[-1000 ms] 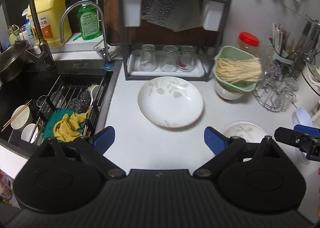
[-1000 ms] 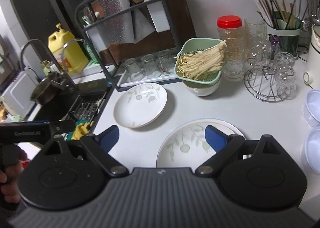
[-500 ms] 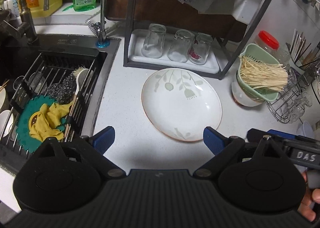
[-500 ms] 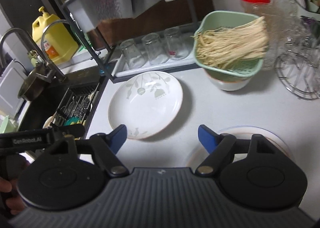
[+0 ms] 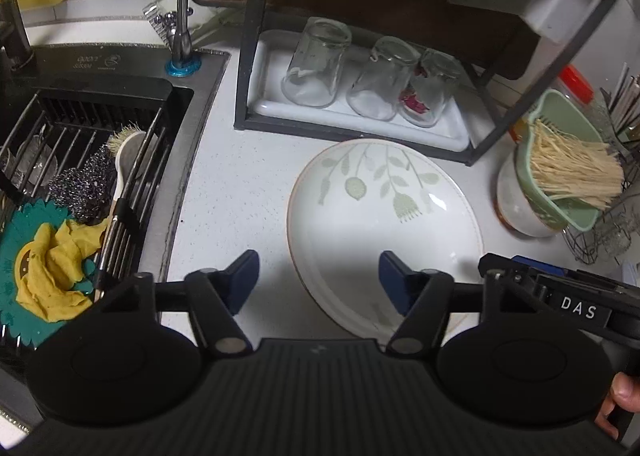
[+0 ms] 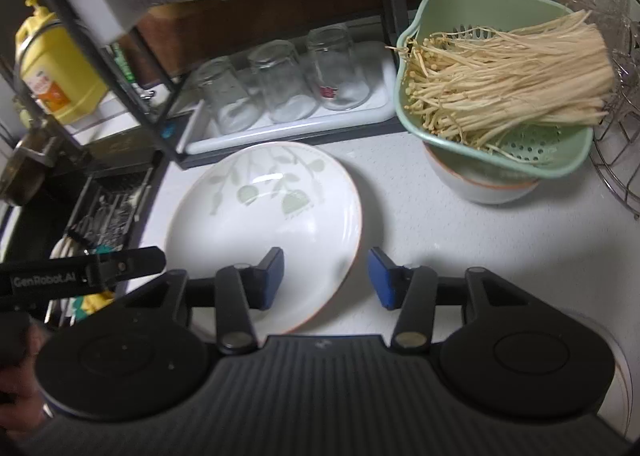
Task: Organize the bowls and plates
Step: 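Move both tools to the small leaf-pattern plate by the glass rack, then close both grippers on the rim of the small leaf-pattern plate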
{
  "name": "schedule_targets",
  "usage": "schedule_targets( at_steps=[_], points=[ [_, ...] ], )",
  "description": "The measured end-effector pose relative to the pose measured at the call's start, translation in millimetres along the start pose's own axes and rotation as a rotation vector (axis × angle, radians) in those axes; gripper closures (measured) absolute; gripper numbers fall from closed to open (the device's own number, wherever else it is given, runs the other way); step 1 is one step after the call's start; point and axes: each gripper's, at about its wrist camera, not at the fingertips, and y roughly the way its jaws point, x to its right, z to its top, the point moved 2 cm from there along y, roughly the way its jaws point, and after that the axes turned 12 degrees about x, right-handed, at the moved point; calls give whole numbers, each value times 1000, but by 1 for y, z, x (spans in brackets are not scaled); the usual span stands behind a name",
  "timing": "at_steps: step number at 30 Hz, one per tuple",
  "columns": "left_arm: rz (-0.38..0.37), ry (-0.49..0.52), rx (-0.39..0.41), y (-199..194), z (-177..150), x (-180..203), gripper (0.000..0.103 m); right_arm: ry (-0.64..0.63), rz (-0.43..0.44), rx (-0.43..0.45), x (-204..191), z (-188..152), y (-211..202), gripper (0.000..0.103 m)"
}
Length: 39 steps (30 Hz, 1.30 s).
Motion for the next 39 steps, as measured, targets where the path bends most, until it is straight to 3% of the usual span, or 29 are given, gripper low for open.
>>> schedule_targets(
  at_steps=[3, 12, 22, 31, 39],
  points=[
    [4, -23, -24, 17, 3, -6, 52, 7, -25, -38, 2, 2, 15, 62],
    [-10, -62, -56, 46, 7, -17, 75, 14, -45, -56, 8, 8, 38, 71],
    [-34, -61, -89, 60, 13, -20, 80, 46, -33, -91, 10, 7, 58, 83],
    [-83, -186, -130, 65, 12, -29, 80, 51, 42, -112, 22, 16, 66, 83],
    [-120, -200, -174, 39, -2, -14, 80, 50, 114, -158, 34, 16, 49, 82]
  ],
)
